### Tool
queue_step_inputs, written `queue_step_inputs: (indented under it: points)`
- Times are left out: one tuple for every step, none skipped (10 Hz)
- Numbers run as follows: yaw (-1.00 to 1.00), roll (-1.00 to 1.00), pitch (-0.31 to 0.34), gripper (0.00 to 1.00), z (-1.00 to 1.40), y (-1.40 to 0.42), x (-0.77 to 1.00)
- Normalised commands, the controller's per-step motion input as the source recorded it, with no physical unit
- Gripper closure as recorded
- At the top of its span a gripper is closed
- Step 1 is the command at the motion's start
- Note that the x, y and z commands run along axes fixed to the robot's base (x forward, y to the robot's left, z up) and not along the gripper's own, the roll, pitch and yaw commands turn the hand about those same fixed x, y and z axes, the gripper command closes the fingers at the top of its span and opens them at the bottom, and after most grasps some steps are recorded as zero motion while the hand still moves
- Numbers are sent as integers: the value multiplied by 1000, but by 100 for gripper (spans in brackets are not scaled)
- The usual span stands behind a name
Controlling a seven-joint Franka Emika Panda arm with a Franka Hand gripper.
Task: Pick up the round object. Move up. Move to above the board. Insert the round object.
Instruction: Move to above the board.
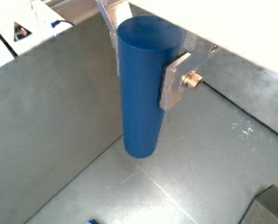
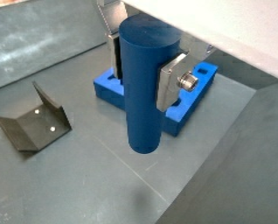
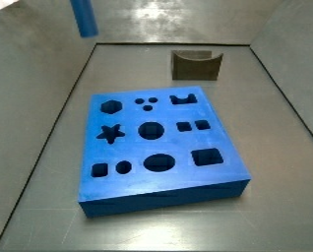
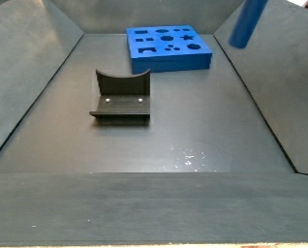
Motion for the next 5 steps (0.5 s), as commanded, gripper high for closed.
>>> queue_step_inputs:
  points:
    - [21, -27, 73, 100, 190, -25, -810]
    - [22, -20, 74, 100, 97, -18, -810]
    - [22, -13, 67, 100, 21, -12, -789]
    - [21, -13, 66, 100, 24, -12, -788]
    - [21, -13, 66, 100, 24, -12, -788]
